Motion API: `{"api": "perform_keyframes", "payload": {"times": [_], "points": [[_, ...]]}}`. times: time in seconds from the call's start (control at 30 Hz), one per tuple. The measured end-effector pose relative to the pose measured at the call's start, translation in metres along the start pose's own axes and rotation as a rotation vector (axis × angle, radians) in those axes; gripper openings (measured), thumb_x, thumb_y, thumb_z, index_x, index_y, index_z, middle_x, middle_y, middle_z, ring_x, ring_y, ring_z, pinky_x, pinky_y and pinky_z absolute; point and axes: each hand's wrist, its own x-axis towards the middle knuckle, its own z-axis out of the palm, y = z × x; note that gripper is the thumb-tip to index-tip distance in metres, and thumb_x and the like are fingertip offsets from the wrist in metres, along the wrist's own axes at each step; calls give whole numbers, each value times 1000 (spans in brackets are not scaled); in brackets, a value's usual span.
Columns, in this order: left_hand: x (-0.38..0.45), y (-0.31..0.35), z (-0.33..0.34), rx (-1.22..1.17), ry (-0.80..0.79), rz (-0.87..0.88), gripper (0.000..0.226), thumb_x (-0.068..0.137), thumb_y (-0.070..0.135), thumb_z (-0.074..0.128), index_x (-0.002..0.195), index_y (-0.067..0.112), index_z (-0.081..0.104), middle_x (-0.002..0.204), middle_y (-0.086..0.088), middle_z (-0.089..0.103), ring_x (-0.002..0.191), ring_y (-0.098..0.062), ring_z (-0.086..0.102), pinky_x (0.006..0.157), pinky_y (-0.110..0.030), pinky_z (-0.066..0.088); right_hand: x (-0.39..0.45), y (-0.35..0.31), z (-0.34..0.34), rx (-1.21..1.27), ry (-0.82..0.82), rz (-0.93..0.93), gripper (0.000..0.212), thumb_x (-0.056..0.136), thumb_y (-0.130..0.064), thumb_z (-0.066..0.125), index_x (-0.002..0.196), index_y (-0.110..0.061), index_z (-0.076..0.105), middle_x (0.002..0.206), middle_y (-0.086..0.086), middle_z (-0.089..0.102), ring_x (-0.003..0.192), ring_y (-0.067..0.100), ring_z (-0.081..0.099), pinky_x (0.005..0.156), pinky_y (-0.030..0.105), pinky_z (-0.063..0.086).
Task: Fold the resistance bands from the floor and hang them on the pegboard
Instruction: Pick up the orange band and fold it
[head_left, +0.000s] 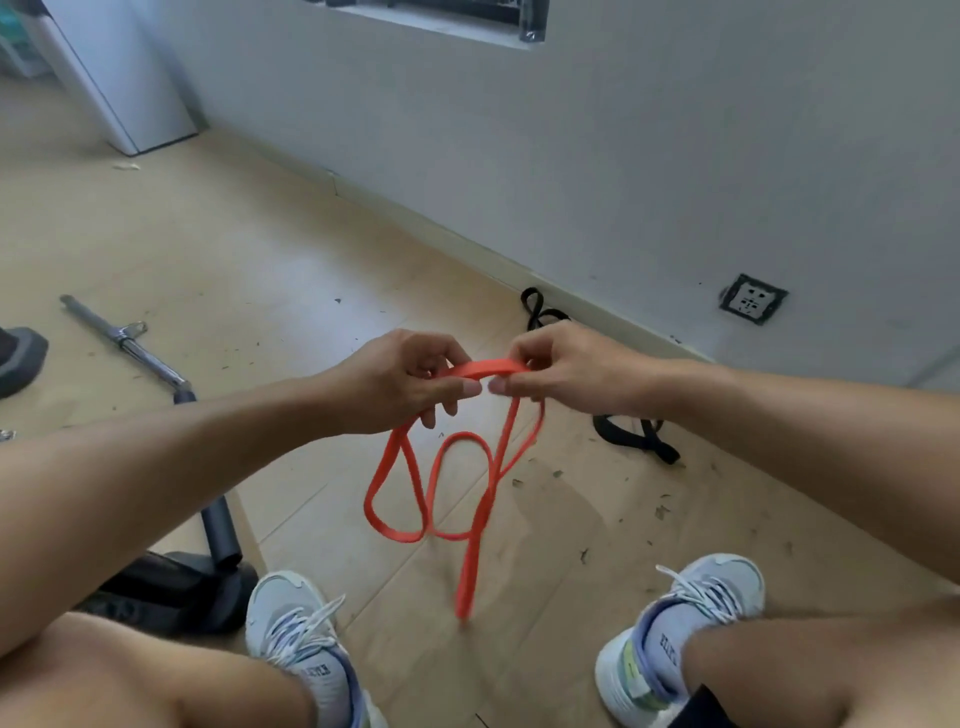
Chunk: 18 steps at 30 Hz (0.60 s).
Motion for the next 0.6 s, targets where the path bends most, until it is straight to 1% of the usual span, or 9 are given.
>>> {"api": "perform_keyframes", "payload": {"times": [0.07, 0.1, 0.17, 0.27, 0.33, 0.4, 0.5, 0.57, 0.6], "points": [[0, -1, -3, -26, -52, -64, 19, 87, 32, 76, 97, 17, 72, 75, 0, 74, 70, -13, 74, 64, -21, 58, -4, 3, -9, 150, 37, -15, 14, 97, -32, 72, 100, -19, 77, 90, -2, 77, 91, 17, 74, 94, 40, 59], [0, -1, -5, -37, -68, -87, 20, 85, 31, 78, 97, 16, 72, 74, 1, 74, 71, -13, 74, 65, -21, 58, -7, 3, -12, 213, 47, -27, 16, 98, -28, 70, 104, -14, 76, 92, 0, 78, 93, 16, 76, 96, 39, 59], [-1, -3, -7, -60, -97, -114, 20, 85, 28, 79, 97, 13, 72, 74, 2, 75, 73, -14, 75, 68, -22, 59, -11, 2, -18, 295, 102, -66, 17, 100, -22, 67, 106, -9, 74, 91, 5, 77, 90, 17, 76, 94, 39, 60], [-3, -9, -8, -73, -121, -145, 21, 84, 25, 80, 97, 11, 72, 82, -3, 77, 78, -17, 77, 77, -30, 63, -12, 6, -28, 391, 230, -95, 16, 99, -20, 67, 106, -8, 74, 88, 8, 74, 88, 23, 74, 96, 47, 60], [-5, -15, -8, -78, -96, -157, 21, 84, 26, 79, 98, 12, 72, 85, -4, 78, 80, -17, 77, 81, -33, 63, -12, 11, -33, 409, 267, -78, 15, 98, -22, 68, 105, -10, 75, 87, 7, 75, 88, 24, 75, 98, 52, 58], [-6, -18, -9, -106, -54, -156, 18, 86, 24, 77, 100, 13, 73, 89, -3, 79, 83, -16, 77, 84, -33, 62, -14, 16, -35, 375, 255, -46, 18, 98, -23, 69, 105, -9, 75, 89, 8, 76, 89, 24, 75, 99, 52, 58], [-9, -18, -11, -124, -18, -139, 18, 90, 23, 73, 106, 14, 73, 94, 0, 79, 86, -13, 77, 84, -29, 61, -18, 20, -36, 254, 163, 30, 16, 97, -22, 70, 107, -11, 76, 97, 10, 77, 93, 24, 76, 94, 41, 61], [-12, -17, -11, -106, -11, -131, 20, 91, 25, 71, 108, 16, 73, 95, 3, 79, 86, -10, 76, 80, -25, 60, -19, 24, -35, 124, 58, 95, 12, 94, -24, 74, 105, -18, 76, 94, 3, 77, 87, 13, 74, 89, 34, 58], [-13, -16, -12, -100, -6, -128, 20, 91, 26, 71, 108, 17, 73, 94, 4, 79, 85, -9, 76, 77, -23, 59, -20, 25, -33, 65, 14, 124, 14, 92, -27, 77, 105, -22, 76, 93, -1, 77, 86, 8, 73, 88, 33, 55]]}}
